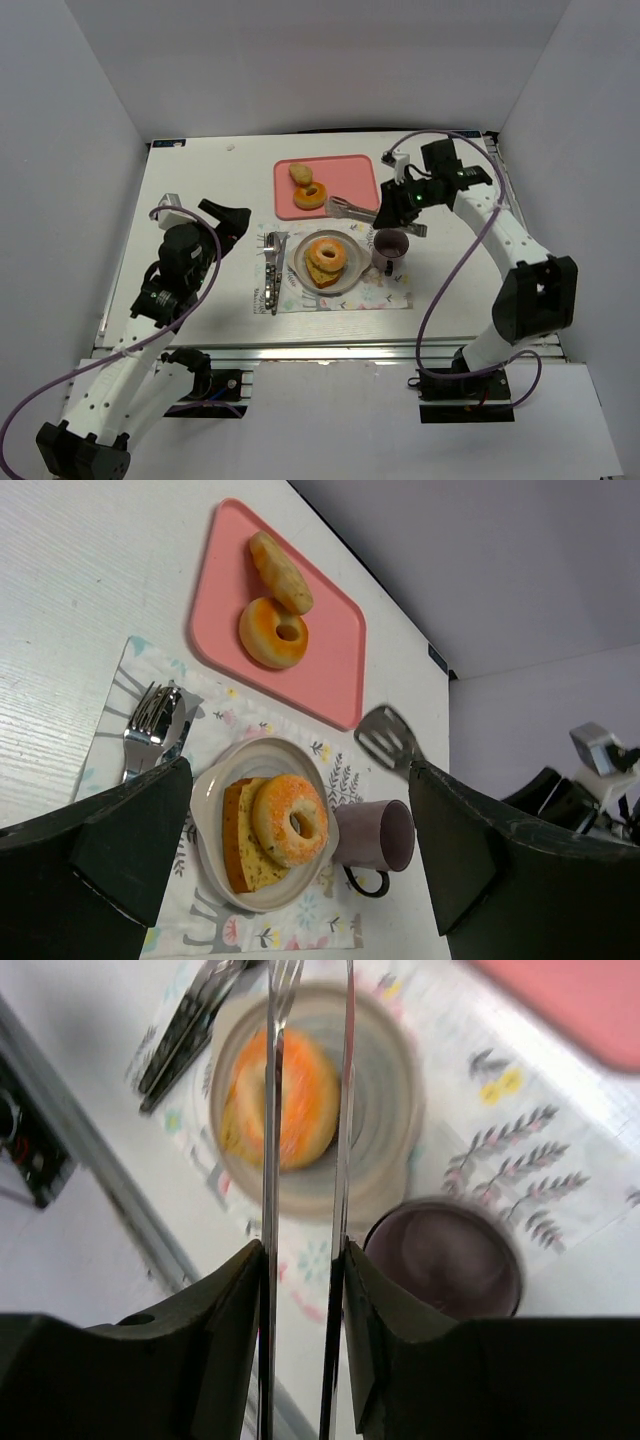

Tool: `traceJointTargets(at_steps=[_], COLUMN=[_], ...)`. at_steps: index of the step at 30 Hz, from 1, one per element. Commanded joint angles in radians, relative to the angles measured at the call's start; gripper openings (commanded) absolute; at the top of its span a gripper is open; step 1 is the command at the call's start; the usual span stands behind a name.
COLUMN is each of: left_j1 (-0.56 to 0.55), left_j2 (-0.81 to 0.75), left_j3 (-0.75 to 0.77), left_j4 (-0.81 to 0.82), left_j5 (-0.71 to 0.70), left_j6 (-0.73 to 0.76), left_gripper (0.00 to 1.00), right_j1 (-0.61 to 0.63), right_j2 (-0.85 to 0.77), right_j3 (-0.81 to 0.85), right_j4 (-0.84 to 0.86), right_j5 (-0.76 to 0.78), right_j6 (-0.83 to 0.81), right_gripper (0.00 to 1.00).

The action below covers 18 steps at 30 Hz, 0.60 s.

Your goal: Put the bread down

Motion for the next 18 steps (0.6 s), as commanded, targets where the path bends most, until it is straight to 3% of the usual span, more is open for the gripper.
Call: traceJointTargets(at_steps=[1,9,18], left_j1=[0.002,0.002,0.002], left_j2=[0.008,-0.004,-0.004], left_j3=[0.007,0.012,0.020], left_j4=[0.002,-0.019,-0.055], left_j5=[0.001,-0.016,-0.024], left_j6=[0.005,-0.003,-0.009], left_gripper=[0.98,0.98,0.98], right_j1=[0.005,0.003,0.009], right_j2=[0.100,0.374,0.491], right_j3=[0.142,0.388,0.484], right_j4=[0.095,0.113,0.155], right_j5=[0.041,0.109,0.115], right_j6=[0.077,0.175,0.238], right_gripper=[0.41,0.39,0.41])
